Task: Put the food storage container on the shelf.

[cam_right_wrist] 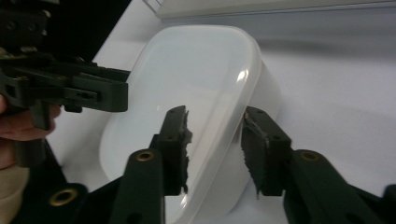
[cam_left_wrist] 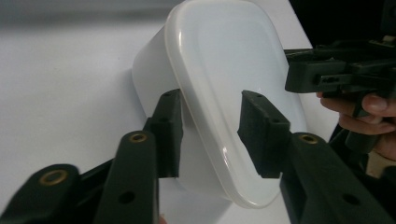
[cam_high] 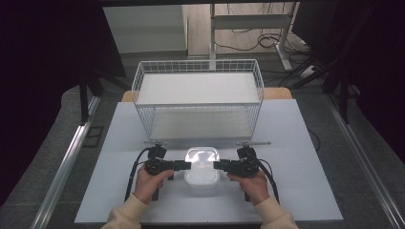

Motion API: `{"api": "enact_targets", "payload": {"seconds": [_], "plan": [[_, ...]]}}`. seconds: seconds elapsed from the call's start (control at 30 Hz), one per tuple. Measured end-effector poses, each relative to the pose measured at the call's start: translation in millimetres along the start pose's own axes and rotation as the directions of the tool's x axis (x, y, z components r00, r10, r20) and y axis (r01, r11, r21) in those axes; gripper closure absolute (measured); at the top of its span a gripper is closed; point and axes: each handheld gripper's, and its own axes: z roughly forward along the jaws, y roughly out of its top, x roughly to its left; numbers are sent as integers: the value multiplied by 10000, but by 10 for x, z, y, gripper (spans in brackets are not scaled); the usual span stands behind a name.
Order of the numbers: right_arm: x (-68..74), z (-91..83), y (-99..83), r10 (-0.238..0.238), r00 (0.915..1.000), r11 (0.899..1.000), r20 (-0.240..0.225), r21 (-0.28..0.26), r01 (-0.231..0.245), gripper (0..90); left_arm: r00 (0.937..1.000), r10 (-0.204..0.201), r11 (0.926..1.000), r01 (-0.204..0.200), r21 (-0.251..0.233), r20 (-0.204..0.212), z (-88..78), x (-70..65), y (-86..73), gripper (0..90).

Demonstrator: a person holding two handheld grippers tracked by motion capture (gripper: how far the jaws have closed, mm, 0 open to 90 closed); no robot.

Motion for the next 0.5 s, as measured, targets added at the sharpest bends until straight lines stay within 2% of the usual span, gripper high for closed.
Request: {"api": "enact_targets", "payload": {"seconds": [0.2,0.37,0.5], "plan": [[8,-84,-11,100,9995,9999,-290,-88,-103,711,9997,228,9996,-226,-167,128,-82,-42,-26,702],[20,-134,-31,112,9988,9999,-469,-113,-117,738,9988,481,9986,-479,-216,97,-118,-76,-47,728],[42,-166,-39,-13,9985,9998,-543,-222,1,764,9985,531,9979,-526,-375,139,-150,-85,-57,752]]}}
